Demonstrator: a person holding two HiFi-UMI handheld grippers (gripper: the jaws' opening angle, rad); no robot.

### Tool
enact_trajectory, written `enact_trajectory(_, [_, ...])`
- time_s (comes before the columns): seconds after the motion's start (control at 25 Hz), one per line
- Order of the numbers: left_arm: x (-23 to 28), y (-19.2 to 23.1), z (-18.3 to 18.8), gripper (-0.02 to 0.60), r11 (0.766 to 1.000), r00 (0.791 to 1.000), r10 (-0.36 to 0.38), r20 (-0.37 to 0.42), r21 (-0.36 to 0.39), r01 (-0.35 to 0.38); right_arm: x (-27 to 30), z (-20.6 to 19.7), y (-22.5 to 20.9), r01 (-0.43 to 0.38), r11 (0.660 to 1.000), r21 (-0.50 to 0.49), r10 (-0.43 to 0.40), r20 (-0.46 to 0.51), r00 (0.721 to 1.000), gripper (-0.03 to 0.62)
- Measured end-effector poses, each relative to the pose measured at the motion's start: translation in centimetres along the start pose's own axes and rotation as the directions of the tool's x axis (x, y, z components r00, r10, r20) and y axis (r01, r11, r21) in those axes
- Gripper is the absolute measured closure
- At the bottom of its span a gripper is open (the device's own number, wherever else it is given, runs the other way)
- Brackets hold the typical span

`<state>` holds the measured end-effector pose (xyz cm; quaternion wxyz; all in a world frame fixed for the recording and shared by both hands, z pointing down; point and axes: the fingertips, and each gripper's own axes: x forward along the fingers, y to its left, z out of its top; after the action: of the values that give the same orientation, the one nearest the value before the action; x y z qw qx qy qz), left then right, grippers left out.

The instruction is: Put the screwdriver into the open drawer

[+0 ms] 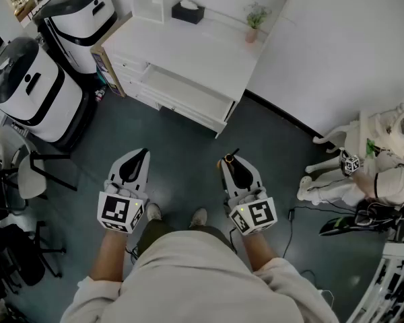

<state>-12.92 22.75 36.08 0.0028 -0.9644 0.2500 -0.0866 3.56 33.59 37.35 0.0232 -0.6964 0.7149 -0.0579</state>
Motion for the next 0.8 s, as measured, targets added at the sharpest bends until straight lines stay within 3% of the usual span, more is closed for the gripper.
enact_trajectory(0.8, [1.2, -1.4, -0.3, 0.577, 1.0, 1.0, 0.017, -0.006, 0.008, -0.017, -0.6, 0.4, -1.5, -0.02, 1.0, -0.012, 0.02, 0.024, 1.0, 0.517])
